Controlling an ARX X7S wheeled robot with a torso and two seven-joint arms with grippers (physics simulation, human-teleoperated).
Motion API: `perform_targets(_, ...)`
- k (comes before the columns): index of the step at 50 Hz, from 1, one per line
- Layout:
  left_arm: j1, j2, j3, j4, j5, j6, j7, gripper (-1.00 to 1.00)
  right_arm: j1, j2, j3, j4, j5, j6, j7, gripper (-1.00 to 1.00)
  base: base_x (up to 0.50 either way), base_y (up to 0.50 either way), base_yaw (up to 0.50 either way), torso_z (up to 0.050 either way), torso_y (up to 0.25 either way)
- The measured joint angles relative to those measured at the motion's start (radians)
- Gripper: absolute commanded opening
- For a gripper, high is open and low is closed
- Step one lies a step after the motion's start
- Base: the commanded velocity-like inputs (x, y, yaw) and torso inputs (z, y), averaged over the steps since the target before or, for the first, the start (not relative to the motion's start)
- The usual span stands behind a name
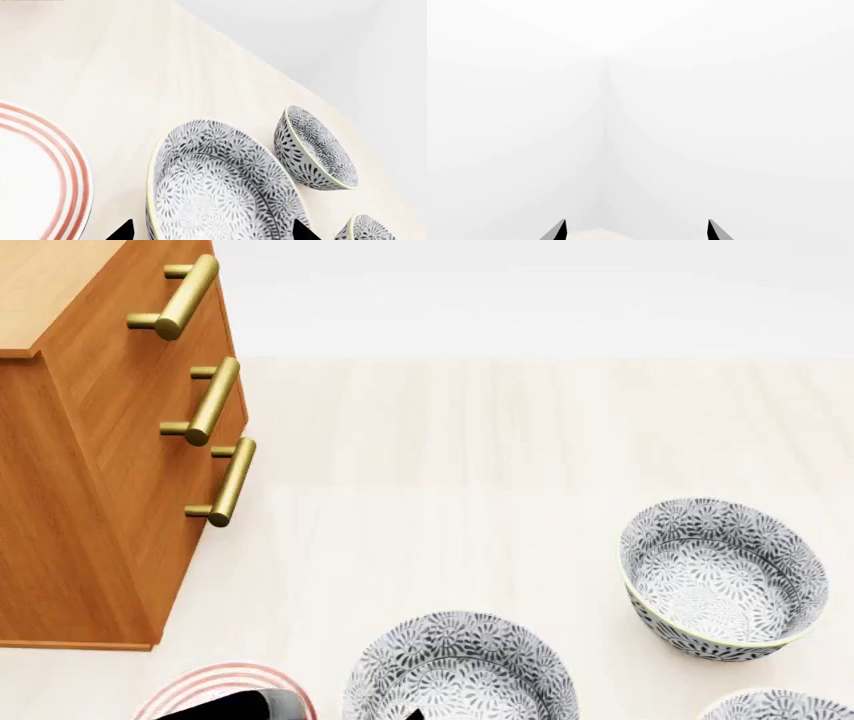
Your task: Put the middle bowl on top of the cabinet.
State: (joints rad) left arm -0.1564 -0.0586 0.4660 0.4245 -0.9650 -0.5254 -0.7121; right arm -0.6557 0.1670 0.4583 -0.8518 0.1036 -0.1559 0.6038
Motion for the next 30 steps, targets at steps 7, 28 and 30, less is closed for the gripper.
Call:
perform_targets(7, -0.012, -0.003, 0.015, -0.014, 0.000, 0.008, -0.006, 1.00, -0.004, 0.001, 0.001, -0.001, 0.001, -0.005, 0.002, 1.00, 0.00, 0.00, 0.00, 0.000, 0.000)
perform_targets(28, -0.053, -0.005, 0.046, -0.109, 0.011, 0.051, 0.002, 1.00, -0.024, -0.004, 0.000, -0.025, -0.004, -0.006, 0.010, 1.00, 0.00, 0.00, 0.00, 0.000, 0.000)
perform_targets(30, -0.056, -0.005, 0.049, -0.119, 0.013, 0.056, 0.004, 1.00, -0.026, -0.004, 0.000, -0.027, -0.005, -0.006, 0.011, 1.00, 0.00, 0.00, 0.00, 0.000, 0.000)
